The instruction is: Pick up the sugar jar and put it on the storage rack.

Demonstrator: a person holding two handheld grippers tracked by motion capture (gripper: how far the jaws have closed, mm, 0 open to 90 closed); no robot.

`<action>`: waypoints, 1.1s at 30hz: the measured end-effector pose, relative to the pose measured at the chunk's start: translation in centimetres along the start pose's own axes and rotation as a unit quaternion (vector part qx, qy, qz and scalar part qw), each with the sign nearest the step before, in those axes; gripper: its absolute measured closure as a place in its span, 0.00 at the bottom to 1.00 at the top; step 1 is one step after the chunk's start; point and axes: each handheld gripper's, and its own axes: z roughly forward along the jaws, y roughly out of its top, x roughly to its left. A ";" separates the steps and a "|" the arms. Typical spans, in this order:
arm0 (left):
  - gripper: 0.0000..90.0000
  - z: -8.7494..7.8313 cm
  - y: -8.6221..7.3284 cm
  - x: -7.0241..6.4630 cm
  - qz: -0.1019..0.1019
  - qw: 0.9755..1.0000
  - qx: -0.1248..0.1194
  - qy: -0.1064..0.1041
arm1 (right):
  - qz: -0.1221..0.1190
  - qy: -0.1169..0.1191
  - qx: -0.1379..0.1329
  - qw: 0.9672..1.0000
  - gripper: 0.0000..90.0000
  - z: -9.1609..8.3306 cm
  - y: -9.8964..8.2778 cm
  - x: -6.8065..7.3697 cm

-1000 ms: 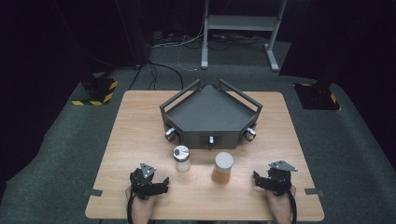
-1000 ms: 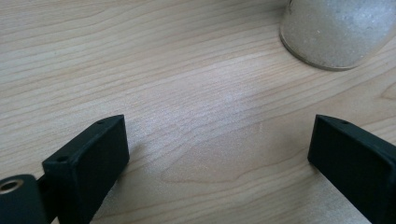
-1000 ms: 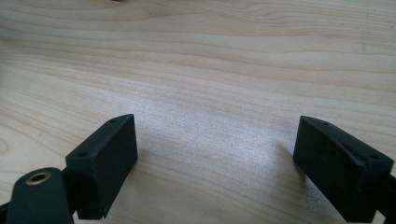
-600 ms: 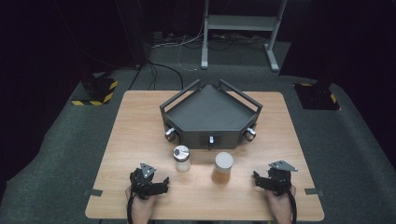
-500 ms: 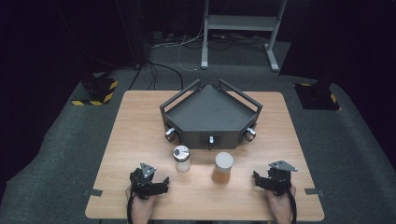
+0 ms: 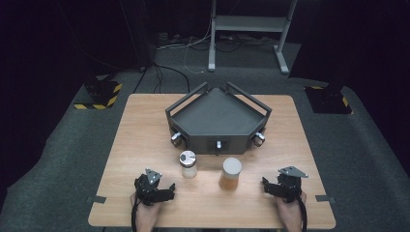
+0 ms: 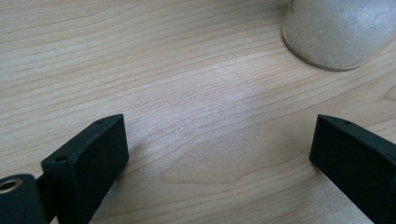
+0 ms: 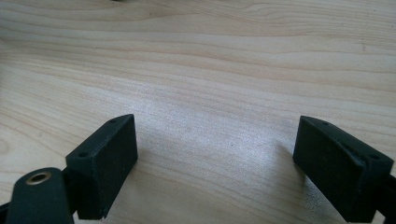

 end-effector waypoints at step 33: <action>0.01 0.2 2.0 -1.1 0.043 0.998 -0.004 -0.047 | 0.000 -0.001 0.000 1.000 0.16 0.0 0.0 0.0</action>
